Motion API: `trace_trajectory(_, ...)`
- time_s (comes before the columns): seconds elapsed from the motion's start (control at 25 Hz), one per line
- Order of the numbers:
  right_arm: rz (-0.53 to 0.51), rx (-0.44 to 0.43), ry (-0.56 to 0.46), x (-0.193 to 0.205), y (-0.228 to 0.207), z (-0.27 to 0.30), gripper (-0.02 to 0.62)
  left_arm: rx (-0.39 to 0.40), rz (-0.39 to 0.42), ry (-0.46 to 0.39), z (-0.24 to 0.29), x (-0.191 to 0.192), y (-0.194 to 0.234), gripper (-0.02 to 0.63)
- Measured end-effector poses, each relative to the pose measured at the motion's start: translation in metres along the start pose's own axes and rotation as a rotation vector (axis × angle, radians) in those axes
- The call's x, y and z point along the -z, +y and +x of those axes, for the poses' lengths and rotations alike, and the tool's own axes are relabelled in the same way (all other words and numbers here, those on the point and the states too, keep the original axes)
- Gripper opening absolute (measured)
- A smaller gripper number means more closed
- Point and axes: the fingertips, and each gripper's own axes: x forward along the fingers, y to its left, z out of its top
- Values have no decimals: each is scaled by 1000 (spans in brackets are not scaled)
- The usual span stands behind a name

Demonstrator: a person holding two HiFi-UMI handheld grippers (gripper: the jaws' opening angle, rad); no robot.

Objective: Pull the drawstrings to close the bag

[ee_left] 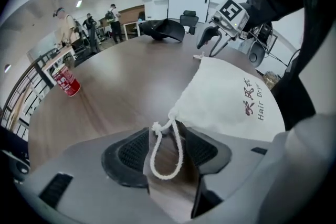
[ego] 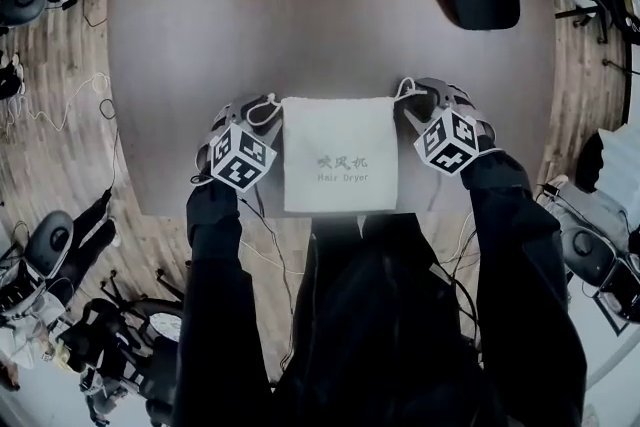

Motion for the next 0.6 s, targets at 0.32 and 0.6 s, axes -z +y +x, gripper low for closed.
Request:
trace_trajectory(0.32,-194,-76,70,-6,1,25,245,66,128,49,16,-2,0,212)
trace_trajectory(0.6,-197,-203,105,-1,19,32,150,111,139,53,17,-3,-6,200)
